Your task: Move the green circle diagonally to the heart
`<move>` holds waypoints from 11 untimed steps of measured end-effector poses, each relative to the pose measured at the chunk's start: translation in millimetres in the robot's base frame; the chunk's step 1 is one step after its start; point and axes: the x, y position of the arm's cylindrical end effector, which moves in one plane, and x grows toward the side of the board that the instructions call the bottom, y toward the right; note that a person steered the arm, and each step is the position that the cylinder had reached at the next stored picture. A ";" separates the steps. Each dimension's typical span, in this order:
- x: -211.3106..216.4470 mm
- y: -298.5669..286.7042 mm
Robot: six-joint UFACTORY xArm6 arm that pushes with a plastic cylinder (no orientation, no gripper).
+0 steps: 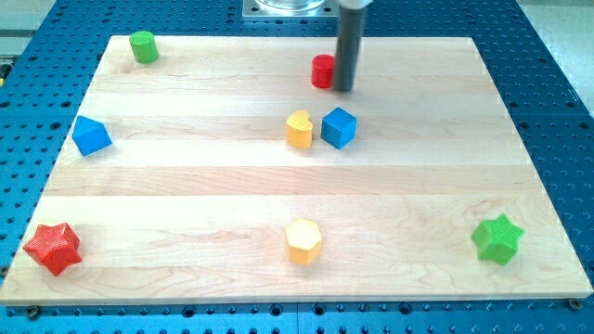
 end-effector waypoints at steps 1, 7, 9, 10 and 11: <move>-35.1 59.5; 2.8 -20.8; -24.5 -134.3; -44.6 -230.0; -73.7 -316.8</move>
